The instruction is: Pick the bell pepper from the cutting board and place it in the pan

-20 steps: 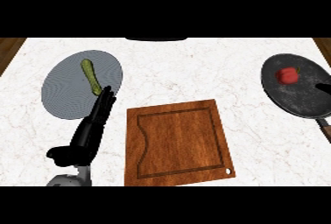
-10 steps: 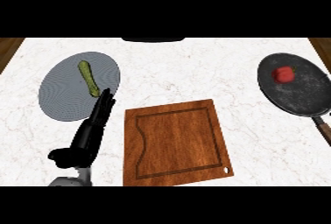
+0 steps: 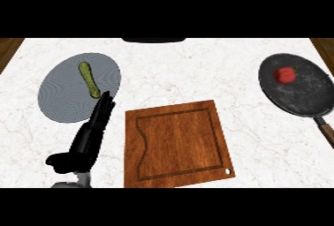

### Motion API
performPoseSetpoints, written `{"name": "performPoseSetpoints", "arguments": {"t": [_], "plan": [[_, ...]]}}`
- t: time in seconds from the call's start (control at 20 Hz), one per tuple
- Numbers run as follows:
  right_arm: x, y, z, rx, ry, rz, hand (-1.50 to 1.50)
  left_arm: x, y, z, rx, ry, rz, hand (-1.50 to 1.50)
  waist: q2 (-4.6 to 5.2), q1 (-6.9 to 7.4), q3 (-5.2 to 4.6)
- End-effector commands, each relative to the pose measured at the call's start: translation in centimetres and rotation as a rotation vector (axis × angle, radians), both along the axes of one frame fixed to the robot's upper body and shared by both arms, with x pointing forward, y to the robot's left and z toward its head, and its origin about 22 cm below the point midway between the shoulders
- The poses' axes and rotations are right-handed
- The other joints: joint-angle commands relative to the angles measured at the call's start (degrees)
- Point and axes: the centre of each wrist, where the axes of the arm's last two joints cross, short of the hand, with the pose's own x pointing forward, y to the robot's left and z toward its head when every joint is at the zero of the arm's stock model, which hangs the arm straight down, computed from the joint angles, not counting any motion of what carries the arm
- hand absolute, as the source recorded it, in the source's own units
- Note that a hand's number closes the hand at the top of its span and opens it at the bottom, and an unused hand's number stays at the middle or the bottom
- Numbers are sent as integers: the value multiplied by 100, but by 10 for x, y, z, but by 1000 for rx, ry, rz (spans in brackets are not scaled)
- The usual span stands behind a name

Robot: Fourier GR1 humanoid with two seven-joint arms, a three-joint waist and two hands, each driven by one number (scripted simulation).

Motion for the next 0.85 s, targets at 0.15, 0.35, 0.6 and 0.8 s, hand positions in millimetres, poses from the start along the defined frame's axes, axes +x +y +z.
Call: {"name": "performPoseSetpoints", "arguments": {"t": [0.15,0.35,0.6,0.8], "plan": [[-25,-3,4,-54,25,-10,-150,20,-12,2,-4,16,-5,0,10,1,3],[-15,-5,2,-68,50,-14,-150,-7,2,-17,11,-3,-14,0,17,43,5],[-23,-6,8,-94,37,-27,-150,14,-15,12,-1,4,-5,0,16,35,6],[-27,9,18,-187,46,-57,-150,-10,0,13,-4,0,-22,0,5,30,3]]}}
